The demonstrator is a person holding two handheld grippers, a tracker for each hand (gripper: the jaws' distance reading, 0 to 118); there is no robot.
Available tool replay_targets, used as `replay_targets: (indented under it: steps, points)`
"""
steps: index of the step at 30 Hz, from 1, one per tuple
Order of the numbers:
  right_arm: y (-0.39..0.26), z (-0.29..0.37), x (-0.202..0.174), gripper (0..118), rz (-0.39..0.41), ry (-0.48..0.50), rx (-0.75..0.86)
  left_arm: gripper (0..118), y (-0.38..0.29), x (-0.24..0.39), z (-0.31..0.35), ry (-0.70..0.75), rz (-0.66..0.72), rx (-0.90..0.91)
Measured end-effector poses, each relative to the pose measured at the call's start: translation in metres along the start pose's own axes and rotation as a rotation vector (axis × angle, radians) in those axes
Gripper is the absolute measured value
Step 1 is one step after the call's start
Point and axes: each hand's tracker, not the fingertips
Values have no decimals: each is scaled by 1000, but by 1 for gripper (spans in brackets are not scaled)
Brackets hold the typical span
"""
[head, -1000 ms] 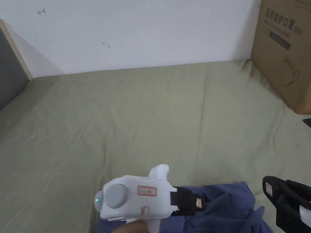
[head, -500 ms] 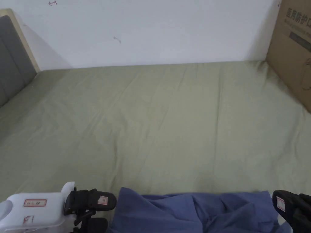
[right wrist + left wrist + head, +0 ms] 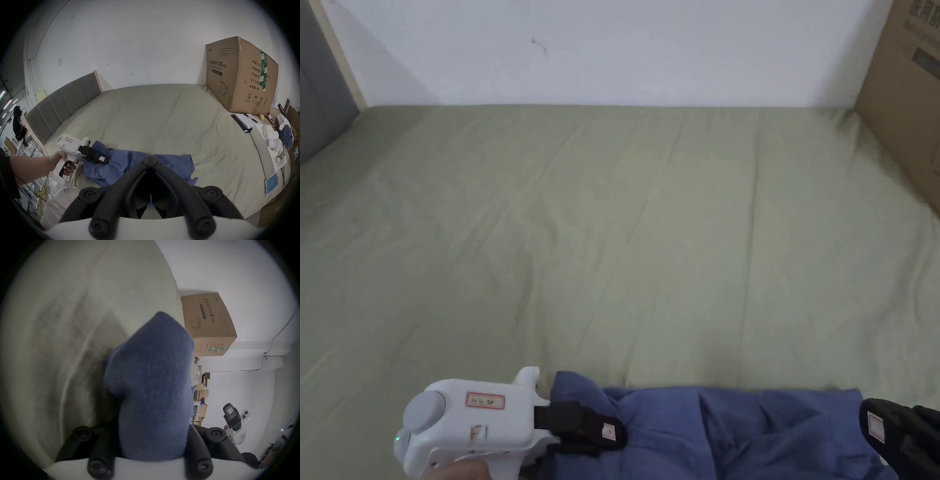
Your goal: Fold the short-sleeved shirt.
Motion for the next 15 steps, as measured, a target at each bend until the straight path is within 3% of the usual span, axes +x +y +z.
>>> replay_targets:
  steps: [2,4,7,10,12,15]
  points:
    - [0,4,0,0,2,11,8,10,-3,20,20,134,-167,48]
    - [1,11,2,0,7,24,21,10,-10,42,45,243,-224,48]
    - [-1,19,9,0,12,28,54,10,-23,81,88,613,-323,143]
    - [-5,28,16,0,4,31,74,10,-53,132,86,1077,-555,271]
    - [-9,35,24,0,-14,36,85,10,-69,153,63,1080,-627,236]
    - [-15,45,37,0,-43,36,99,12,-76,173,16,935,-554,166]
